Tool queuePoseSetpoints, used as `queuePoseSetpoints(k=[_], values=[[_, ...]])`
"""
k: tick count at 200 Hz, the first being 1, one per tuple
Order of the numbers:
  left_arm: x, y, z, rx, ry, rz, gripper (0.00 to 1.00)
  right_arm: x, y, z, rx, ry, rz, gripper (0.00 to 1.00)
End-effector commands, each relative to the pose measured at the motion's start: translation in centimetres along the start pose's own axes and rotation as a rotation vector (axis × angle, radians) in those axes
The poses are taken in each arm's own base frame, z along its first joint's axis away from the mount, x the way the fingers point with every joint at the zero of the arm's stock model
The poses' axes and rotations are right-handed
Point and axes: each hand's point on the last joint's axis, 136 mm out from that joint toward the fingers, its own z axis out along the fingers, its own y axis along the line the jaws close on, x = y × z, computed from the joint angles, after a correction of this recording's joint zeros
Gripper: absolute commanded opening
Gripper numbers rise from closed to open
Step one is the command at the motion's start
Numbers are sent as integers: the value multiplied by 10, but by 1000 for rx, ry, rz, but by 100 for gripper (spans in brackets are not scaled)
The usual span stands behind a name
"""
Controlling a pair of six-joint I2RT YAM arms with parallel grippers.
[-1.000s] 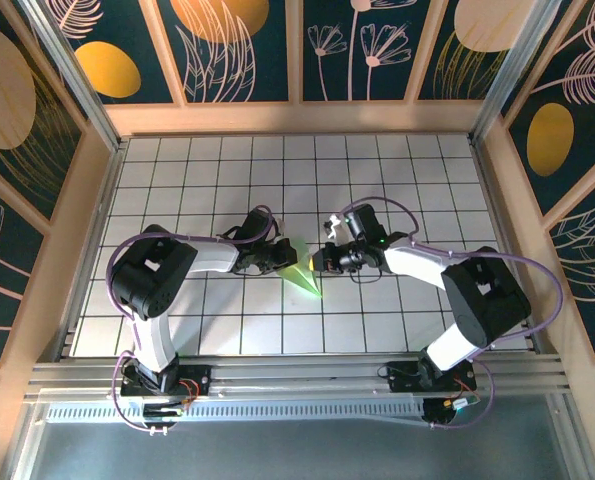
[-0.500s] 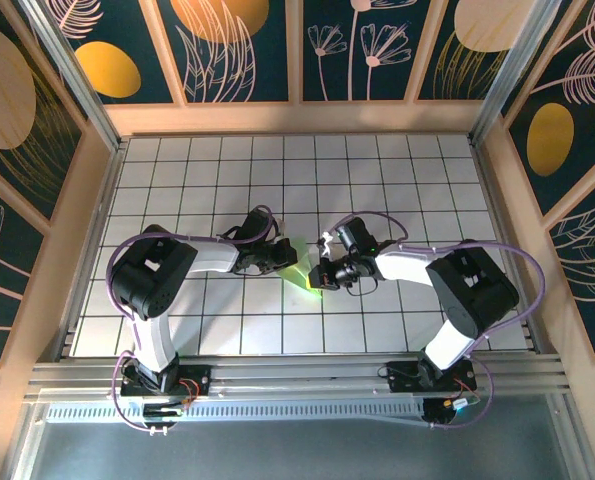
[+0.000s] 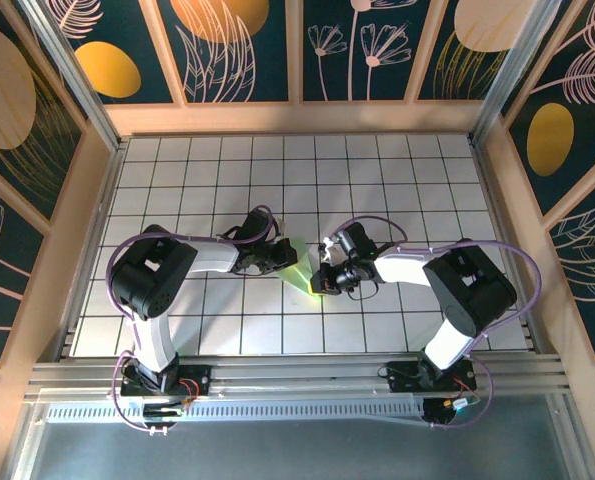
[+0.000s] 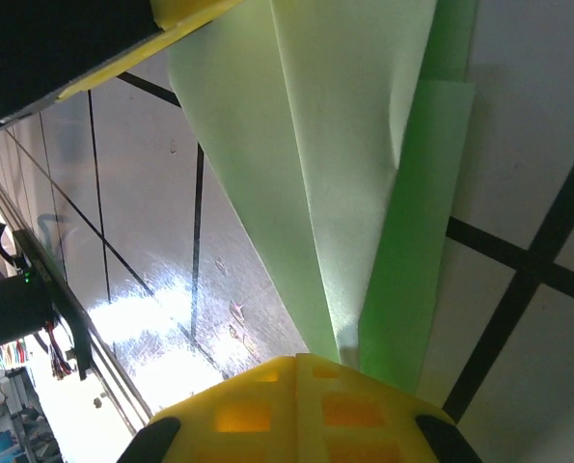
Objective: Fold a paper plane with a square sheet of paper (fold left side to right side)
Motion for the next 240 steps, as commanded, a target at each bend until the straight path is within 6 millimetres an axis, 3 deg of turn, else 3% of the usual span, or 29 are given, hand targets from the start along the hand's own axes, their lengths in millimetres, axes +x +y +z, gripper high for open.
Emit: queuePoseSetpoints(k=[1, 240], values=[[19, 45, 4, -155, 36, -55, 4, 12, -13, 5, 42, 29, 22, 0], [19, 47, 4, -167, 35, -53, 4, 25, -24, 5, 93, 53, 35, 0]])
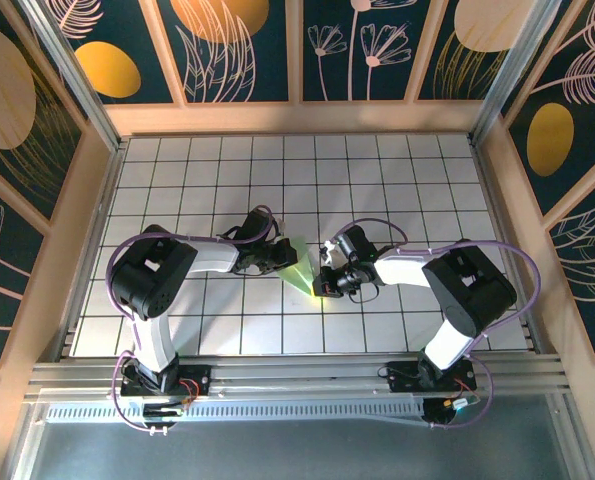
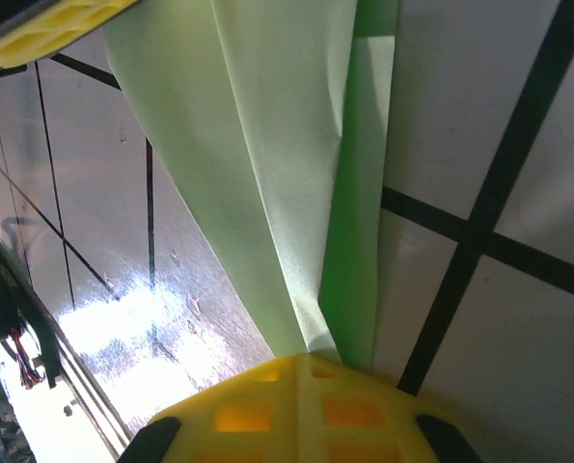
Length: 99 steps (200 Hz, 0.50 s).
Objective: Fold a paper plane with a square sheet of paper (fold left side to right side)
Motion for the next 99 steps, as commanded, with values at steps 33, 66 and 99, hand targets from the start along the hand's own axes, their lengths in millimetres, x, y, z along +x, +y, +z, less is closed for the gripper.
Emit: queuePoseSetpoints(k=[33, 66, 99], values=[[19, 48, 4, -169, 35, -55, 4, 21, -13, 4, 41, 57, 30, 0], [19, 48, 4, -171, 35, -55, 4, 24, -15, 4, 45, 62, 36, 0], [19, 47, 3, -170, 34, -53, 4, 26, -18, 5, 55, 69, 44, 0]])
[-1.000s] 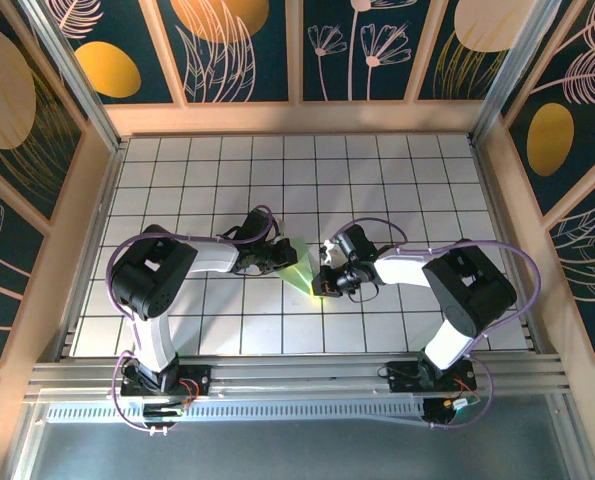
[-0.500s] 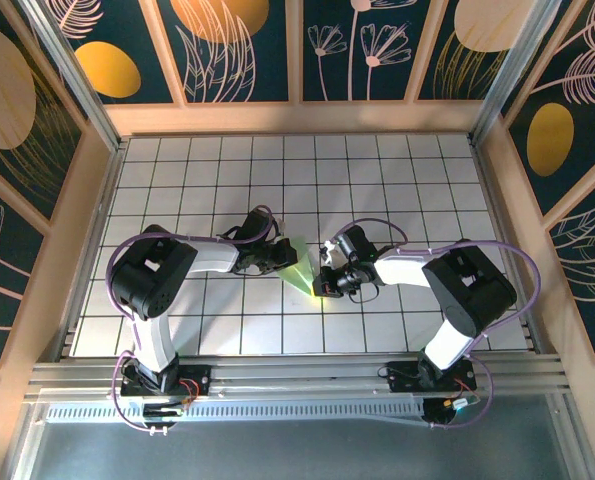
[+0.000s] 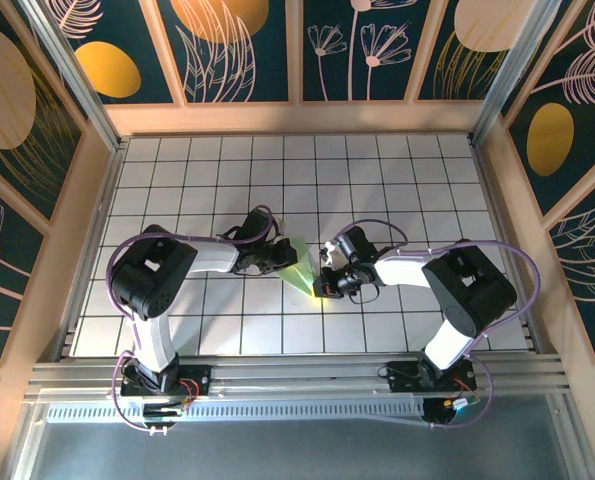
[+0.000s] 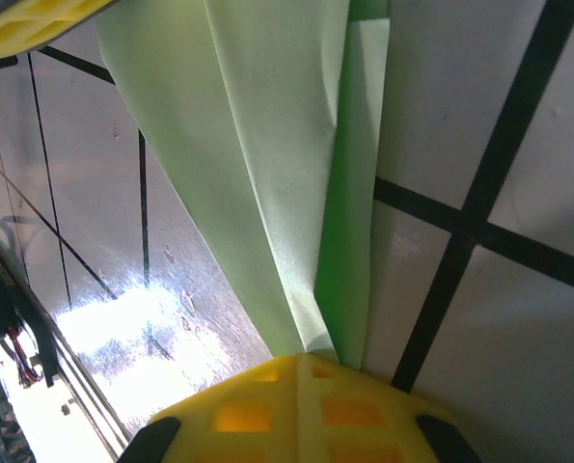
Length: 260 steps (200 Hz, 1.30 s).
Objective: Fold a paper plane with a square sheet of paper (fold left side to right side)
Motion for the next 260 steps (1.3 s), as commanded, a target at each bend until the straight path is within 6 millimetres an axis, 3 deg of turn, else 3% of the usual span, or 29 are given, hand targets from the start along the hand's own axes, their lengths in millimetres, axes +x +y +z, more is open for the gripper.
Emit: queuePoseSetpoints(k=[1, 154, 218, 237, 260], values=[[18, 47, 4, -169, 33, -52, 4, 24, -16, 4, 53, 65, 40, 0], [17, 53, 7, -192, 27, -65, 4, 44, -22, -8, 91, 92, 62, 0], [16, 47, 6, -168, 25, -65, 3, -1, 36, -46, -38, -40, -65, 0], [16, 46, 6, -163, 25, -64, 3, -16, 48, -44, -91, -82, -82, 0], [16, 47, 6, -161, 25, -67, 3, -29, 45, -32, -90, -110, -71, 0]])
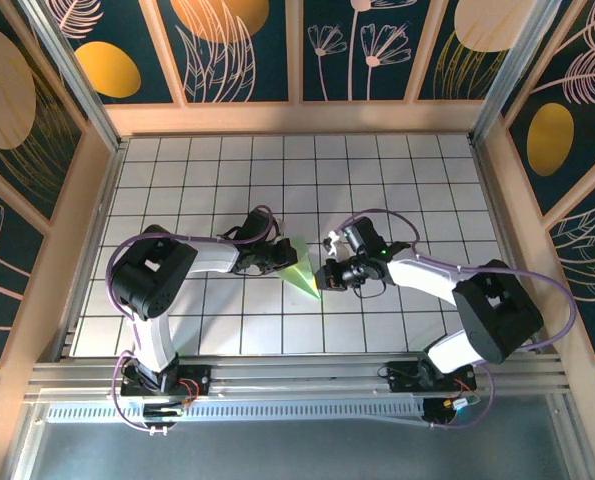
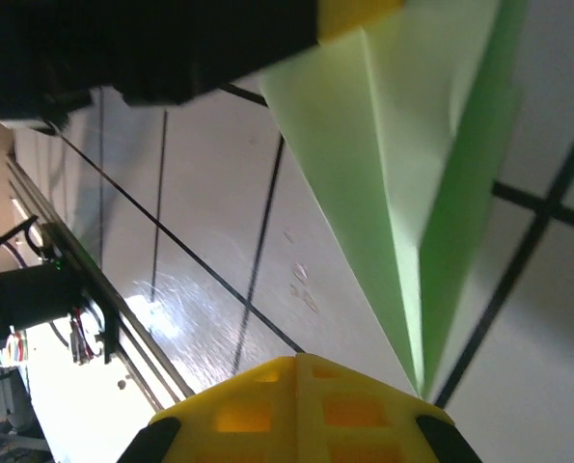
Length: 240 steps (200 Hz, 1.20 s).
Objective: Fold a paper plane with a square sheet of paper (fold left side to right side)
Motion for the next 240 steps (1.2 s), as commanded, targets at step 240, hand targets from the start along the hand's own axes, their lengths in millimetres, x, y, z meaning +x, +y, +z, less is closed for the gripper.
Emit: queuePoseSetpoints(k=[240], values=[[1, 26, -3, -115, -24, -32, 9, 18, -83, 43, 256, 83, 145, 0]])
